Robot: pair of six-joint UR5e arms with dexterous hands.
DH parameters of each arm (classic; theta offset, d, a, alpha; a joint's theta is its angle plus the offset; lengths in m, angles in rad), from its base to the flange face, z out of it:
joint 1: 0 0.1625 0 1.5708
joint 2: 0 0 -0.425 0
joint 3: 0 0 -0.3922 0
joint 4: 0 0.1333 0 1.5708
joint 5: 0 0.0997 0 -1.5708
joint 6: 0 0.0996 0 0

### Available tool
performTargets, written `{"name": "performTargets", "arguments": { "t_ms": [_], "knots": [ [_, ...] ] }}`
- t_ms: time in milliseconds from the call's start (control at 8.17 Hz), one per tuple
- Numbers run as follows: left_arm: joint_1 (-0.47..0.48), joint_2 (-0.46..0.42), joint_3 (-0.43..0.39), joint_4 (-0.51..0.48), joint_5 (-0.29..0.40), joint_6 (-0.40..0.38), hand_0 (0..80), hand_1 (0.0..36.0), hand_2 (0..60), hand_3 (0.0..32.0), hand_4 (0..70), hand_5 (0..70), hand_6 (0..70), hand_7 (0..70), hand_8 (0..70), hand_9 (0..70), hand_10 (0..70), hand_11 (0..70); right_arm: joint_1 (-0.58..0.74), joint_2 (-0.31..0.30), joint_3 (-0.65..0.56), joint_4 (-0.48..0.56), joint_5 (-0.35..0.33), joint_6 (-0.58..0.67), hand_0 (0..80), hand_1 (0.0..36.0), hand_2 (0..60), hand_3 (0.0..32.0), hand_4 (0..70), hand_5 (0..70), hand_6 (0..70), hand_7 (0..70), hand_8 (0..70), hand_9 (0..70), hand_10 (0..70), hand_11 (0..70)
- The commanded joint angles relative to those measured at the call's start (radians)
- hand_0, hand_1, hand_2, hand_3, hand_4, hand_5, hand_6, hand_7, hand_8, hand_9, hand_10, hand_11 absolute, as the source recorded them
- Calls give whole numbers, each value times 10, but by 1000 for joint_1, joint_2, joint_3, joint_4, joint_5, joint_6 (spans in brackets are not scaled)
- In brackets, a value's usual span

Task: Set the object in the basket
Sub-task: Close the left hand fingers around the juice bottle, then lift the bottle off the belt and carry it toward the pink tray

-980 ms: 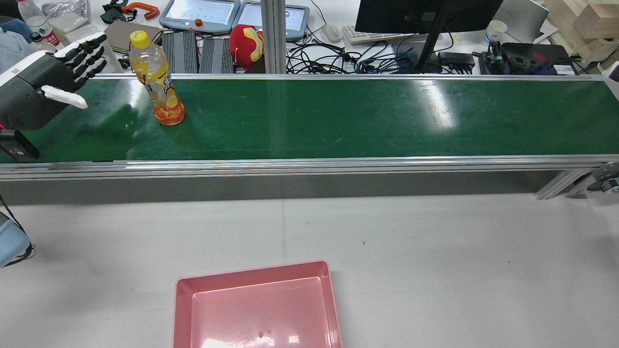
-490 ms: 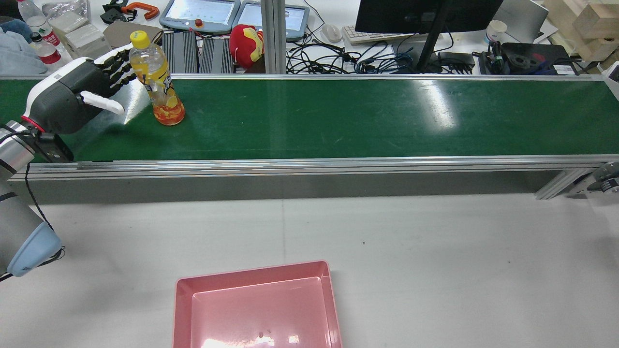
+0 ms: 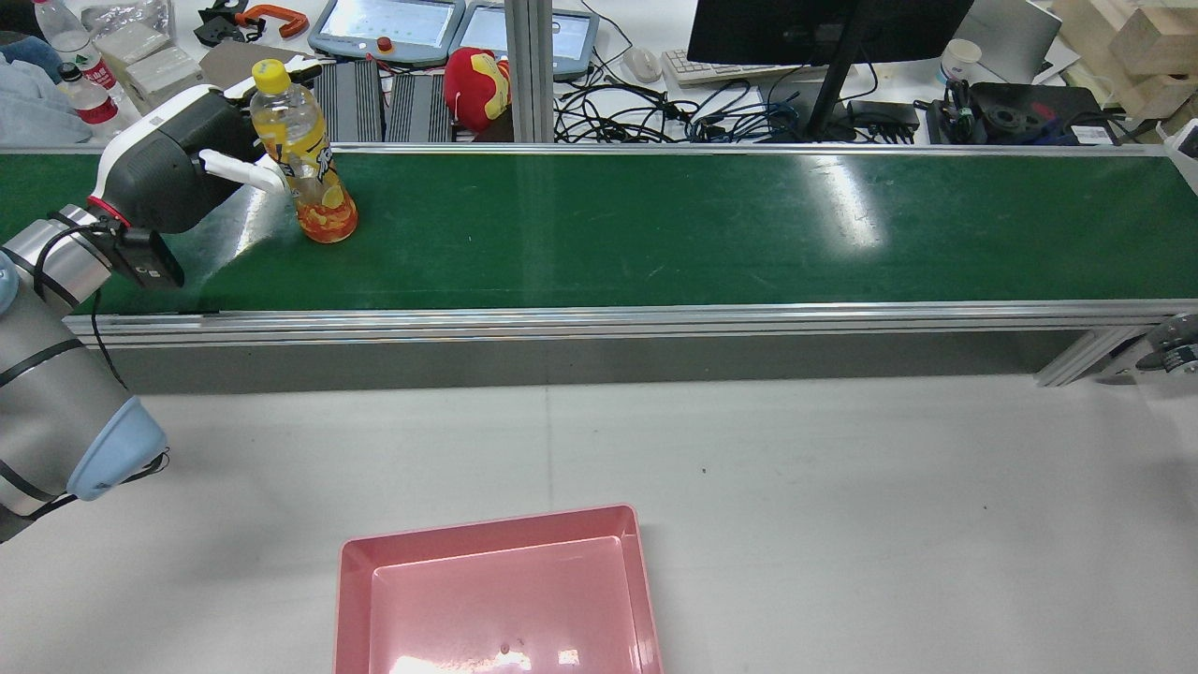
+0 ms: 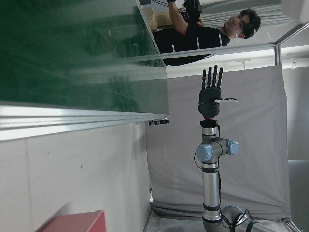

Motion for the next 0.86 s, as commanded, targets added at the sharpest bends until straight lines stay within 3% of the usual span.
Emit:
{"name": "performTargets", "arguments": {
  "t_ms": [0, 245, 367, 490, 612, 735],
  "knots": [
    [0, -21, -1, 12, 2, 0, 570, 98, 0, 0, 132, 154, 0, 0, 13, 24, 29, 59, 0, 0, 1, 0, 0, 0, 0, 0, 0, 0, 0, 0, 0, 0, 0, 0, 0, 0],
    [2, -55, 1, 61, 2, 1, 576, 100, 0, 0, 194, 186, 0, 0, 31, 51, 51, 90, 0, 0, 1, 0, 0, 0, 0, 0, 0, 0, 0, 0, 0, 0, 0, 0, 0, 0],
    [3, -73, -1, 113, 2, 3, 596, 119, 0, 0, 280, 265, 25, 9, 67, 102, 118, 187, 0, 0, 1, 0, 0, 0, 0, 0, 0, 0, 0, 0, 0, 0, 0, 0, 0, 0],
    [9, -80, -2, 130, 2, 3, 619, 169, 14, 0, 431, 486, 232, 204, 285, 379, 349, 507, 0, -1, 1, 0, 0, 0, 0, 0, 0, 0, 0, 0, 0, 0, 0, 0, 0, 0],
    [9, -86, -5, 141, 2, 3, 607, 197, 294, 0, 550, 684, 493, 432, 548, 699, 503, 700, 0, -1, 2, 0, 0, 0, 0, 0, 0, 0, 0, 0, 0, 0, 0, 0, 0, 0],
    [11, -89, -8, 153, 0, 3, 561, 180, 439, 0, 539, 700, 630, 589, 684, 700, 596, 700, 0, -1, 2, 0, 0, 0, 0, 0, 0, 0, 0, 0, 0, 0, 0, 0, 0, 0]
  ]
}}
